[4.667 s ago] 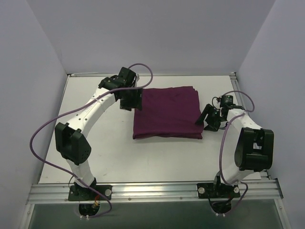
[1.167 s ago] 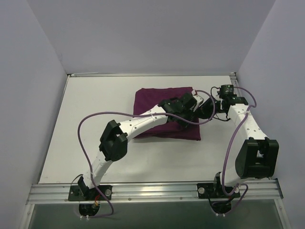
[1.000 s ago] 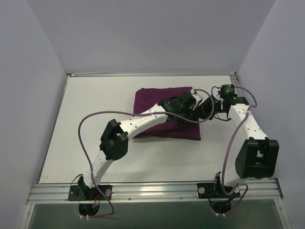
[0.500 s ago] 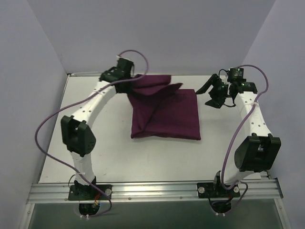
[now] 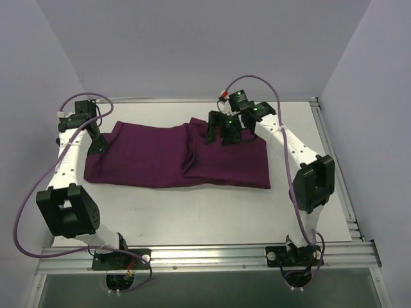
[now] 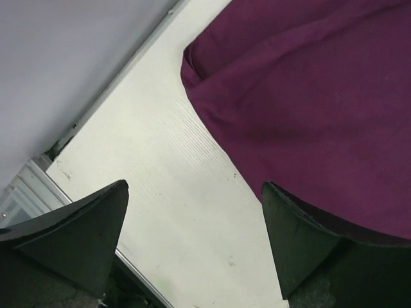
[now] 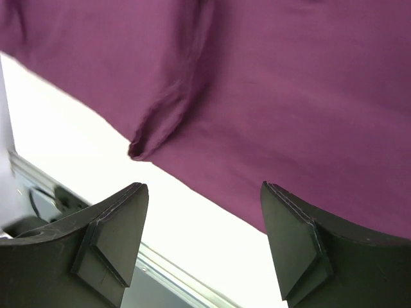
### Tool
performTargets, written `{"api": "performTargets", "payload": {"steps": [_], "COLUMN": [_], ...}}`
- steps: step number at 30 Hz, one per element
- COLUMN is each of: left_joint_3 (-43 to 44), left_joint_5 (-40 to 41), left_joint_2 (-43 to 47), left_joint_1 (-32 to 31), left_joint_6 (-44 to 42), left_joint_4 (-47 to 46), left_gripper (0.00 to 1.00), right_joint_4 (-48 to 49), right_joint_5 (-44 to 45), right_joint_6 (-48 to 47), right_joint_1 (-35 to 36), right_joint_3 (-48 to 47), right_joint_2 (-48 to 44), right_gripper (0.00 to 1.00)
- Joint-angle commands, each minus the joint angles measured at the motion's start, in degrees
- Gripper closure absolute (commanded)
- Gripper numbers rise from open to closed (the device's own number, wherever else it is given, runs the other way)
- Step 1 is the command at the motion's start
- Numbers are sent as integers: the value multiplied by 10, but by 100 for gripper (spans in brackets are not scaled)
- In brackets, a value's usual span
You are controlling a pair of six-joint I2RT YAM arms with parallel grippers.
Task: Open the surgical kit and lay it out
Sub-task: Open the surgical kit at the center of the board.
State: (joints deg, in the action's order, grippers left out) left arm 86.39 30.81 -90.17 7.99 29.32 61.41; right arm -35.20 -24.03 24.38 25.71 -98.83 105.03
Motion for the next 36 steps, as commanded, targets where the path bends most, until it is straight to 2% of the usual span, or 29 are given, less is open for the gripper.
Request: {"api": "performTargets", "payload": {"steps": [1,7,10,15,18,22,26,29,30,34,36], "left_joint_3": [-10,-62,-85,-126,-143,-145,-140,-141,-142,-150,-150], "left_joint_5": [-11,-96,-135,-157,-174,-182,-182,-189,-191,-207,-211], "left_joint_2": [17,38,47,84,97,104,107,112,115,121,119], "left_joint_1": [-7,-18,-21,-32,-32,-33,-33,-34,-34,-35,-35], "left_joint_6": [31,9,-4,-15,-20,-30,-38,-43,-44,-49,-50], "left_joint_4": [27,-11,-13,-26,-30,-27,-25,-26,-28,-40,-42], "left_gripper": [6,6,2,0,0,0,0,0,4,8,10], "right_joint_4": [13,44,51,99,82,75,75,58,62,70,72], "right_joint_5": [17,46,62,108,137,142,144,157,157,149,141], "right_joint_6": [-36,-15,23,50,54,62,67,69,67,68,68], "right_joint_1": [42,101,111,118,117,117,117,116,116,115,116], "right_joint_3": [-32,-59,-70,-76,-115,-146,-168,-173,-168,-153,-153], "right_joint_2": [32,94,126,151,184,219,246,256,254,258,264], "right_gripper": [29,25,22,17,18,27,40,47,48,60,62]}}
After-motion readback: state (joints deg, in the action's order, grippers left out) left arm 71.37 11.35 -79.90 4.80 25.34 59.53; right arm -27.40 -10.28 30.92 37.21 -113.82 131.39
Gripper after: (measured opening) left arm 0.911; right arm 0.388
